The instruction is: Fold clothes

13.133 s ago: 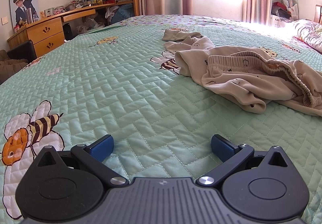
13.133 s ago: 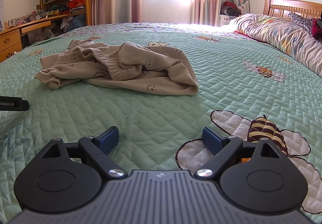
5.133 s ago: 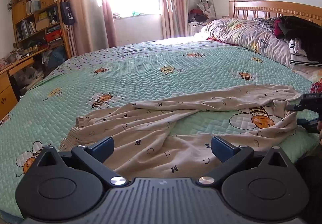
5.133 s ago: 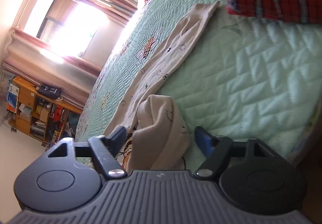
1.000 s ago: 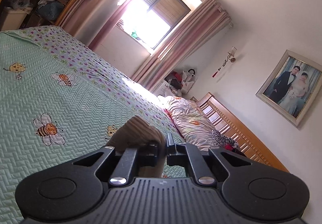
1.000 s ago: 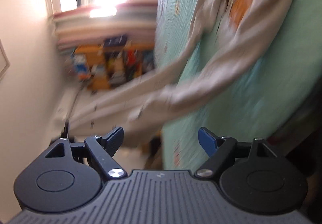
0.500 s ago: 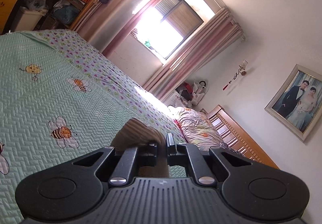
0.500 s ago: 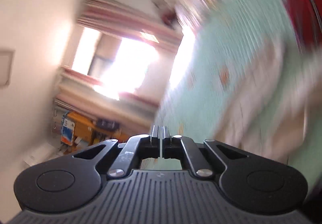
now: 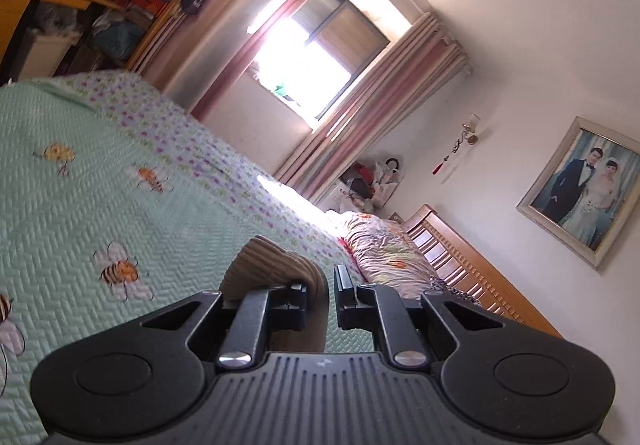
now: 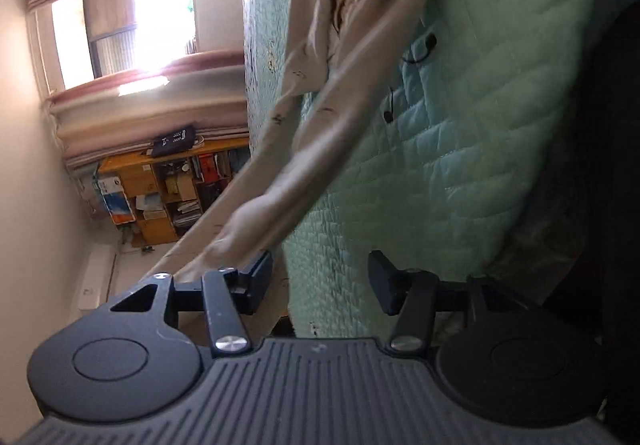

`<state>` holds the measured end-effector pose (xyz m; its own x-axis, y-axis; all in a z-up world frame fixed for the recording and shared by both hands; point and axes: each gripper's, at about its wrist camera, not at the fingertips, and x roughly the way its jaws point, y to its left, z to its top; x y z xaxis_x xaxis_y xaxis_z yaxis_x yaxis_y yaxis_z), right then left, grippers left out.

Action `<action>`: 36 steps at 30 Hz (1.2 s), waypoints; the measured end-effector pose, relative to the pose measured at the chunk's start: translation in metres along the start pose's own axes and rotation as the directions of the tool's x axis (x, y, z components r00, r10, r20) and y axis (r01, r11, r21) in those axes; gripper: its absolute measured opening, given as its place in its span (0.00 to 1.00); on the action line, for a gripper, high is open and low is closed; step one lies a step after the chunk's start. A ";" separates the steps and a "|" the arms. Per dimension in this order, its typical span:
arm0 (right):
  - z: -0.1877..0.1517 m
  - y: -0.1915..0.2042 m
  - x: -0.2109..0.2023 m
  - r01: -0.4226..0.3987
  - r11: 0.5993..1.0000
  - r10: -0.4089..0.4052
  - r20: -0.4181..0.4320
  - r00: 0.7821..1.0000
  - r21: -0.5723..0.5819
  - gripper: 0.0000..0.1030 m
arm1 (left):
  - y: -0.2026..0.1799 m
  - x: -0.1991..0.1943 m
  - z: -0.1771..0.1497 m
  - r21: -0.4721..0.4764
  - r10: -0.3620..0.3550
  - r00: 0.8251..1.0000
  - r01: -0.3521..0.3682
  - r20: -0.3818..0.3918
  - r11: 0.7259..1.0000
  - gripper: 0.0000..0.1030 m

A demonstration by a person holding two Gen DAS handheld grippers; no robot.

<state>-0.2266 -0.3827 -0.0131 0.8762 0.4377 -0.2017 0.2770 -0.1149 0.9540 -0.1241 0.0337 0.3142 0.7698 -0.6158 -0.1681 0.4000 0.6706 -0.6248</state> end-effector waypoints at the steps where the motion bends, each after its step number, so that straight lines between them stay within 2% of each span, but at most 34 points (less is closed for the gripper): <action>1: 0.002 -0.002 0.002 -0.026 0.999 0.024 0.027 0.999 0.048 0.59 | -0.004 -0.002 0.002 0.006 -0.005 1.000 0.004 0.008 1.000 0.13; 3: 0.010 0.000 0.001 -0.090 0.991 0.081 0.093 0.992 0.102 0.58 | -0.004 -0.004 0.004 0.005 -0.002 1.000 0.002 0.013 1.000 0.14; 5: 0.024 0.011 -0.012 -0.150 0.986 0.135 0.185 0.973 0.069 0.52 | 0.002 -0.005 0.002 -0.006 0.010 1.000 -0.010 0.010 1.000 0.14; 6: 0.031 0.018 -0.023 -0.146 0.989 0.135 0.230 0.964 0.033 0.37 | 0.008 -0.004 -0.001 -0.018 0.024 1.000 -0.024 0.006 1.000 0.14; 7: 0.038 0.027 -0.035 -0.130 0.992 0.126 0.276 0.953 -0.005 0.15 | 0.016 -0.003 -0.004 -0.033 0.043 0.999 -0.043 0.000 0.999 0.14; 8: 0.044 0.041 -0.049 -0.085 0.995 0.100 0.329 0.939 -0.058 0.09 | 0.025 -0.002 -0.008 -0.049 0.062 0.998 -0.063 -0.005 0.997 0.14; 9: 0.049 0.060 -0.063 -0.044 0.990 0.092 0.386 0.918 -0.130 0.08 | 0.037 0.001 -0.013 -0.072 0.084 0.996 -0.085 -0.016 0.994 0.14; 11: 0.056 0.107 -0.087 0.057 0.951 0.097 0.468 0.878 -0.304 0.09 | 0.058 0.011 -0.023 -0.110 0.125 0.991 -0.130 -0.052 0.985 0.16; 12: 0.058 0.131 -0.093 0.114 0.919 0.089 0.481 0.872 -0.378 0.13 | 0.069 0.016 -0.029 -0.130 0.144 0.987 -0.152 -0.072 0.980 0.16; 13: 0.059 0.152 -0.097 0.156 0.886 0.083 0.479 0.874 -0.438 0.22 | 0.078 0.020 -0.035 -0.155 0.152 0.984 -0.165 -0.093 0.974 0.16; 14: 0.058 0.163 -0.097 0.152 0.871 0.077 0.436 0.897 -0.467 0.26 | 0.085 0.022 -0.039 -0.174 0.149 0.983 -0.166 -0.104 0.971 0.16; 16: 0.050 0.159 -0.091 0.117 0.862 0.049 0.311 0.949 -0.493 0.42 | 0.091 0.020 -0.043 -0.184 0.148 0.985 -0.163 -0.094 0.969 0.16; 17: 0.038 0.148 -0.085 0.128 0.861 0.009 0.266 0.964 -0.492 0.46 | 0.092 0.018 -0.041 -0.184 0.148 0.985 -0.161 -0.083 0.970 0.16; 19: 0.015 0.108 -0.083 0.194 0.864 -0.084 0.247 0.965 -0.464 0.48 | 0.093 0.012 -0.035 -0.176 0.156 0.986 -0.165 -0.067 0.970 0.16; 21: 0.003 0.068 -0.082 0.241 0.882 -0.129 0.286 0.950 -0.404 0.48 | 0.093 0.006 -0.025 -0.161 0.169 0.984 -0.177 -0.063 0.971 0.16; 23: 0.014 0.044 -0.094 0.257 0.912 -0.130 0.367 0.921 -0.320 0.48 | 0.091 0.000 -0.017 -0.147 0.166 0.984 -0.173 -0.059 0.974 0.16; 25: 0.031 0.037 -0.108 0.283 0.912 -0.140 0.423 0.895 -0.296 0.48 | 0.087 -0.007 -0.013 -0.129 0.155 0.987 -0.160 -0.047 0.979 0.16; 30: 0.061 0.035 -0.131 0.448 0.854 -0.227 0.587 0.778 -0.264 0.48 | 0.085 -0.014 -0.018 -0.146 0.132 0.991 -0.135 -0.027 0.980 0.20; 31: 0.064 0.034 -0.134 0.465 0.847 -0.236 0.600 0.764 -0.259 0.48 | 0.085 -0.011 -0.019 -0.149 0.134 0.991 -0.137 -0.031 0.979 0.20; 34: 0.067 0.027 -0.141 0.477 0.847 -0.258 0.605 0.753 -0.233 0.46 | 0.086 -0.006 -0.023 -0.149 0.144 0.988 -0.150 -0.050 0.977 0.20; 36: 0.067 0.021 -0.141 0.464 0.862 -0.253 0.621 0.742 -0.204 0.43 | 0.087 -0.004 -0.026 -0.149 0.149 0.987 -0.156 -0.054 0.976 0.20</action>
<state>-0.3178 -0.5060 0.0204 0.8250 -0.1995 -0.5287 0.5651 0.2865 0.7737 -0.1049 0.0843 0.2407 0.7927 -0.5302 -0.3007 0.1964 0.6892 -0.6975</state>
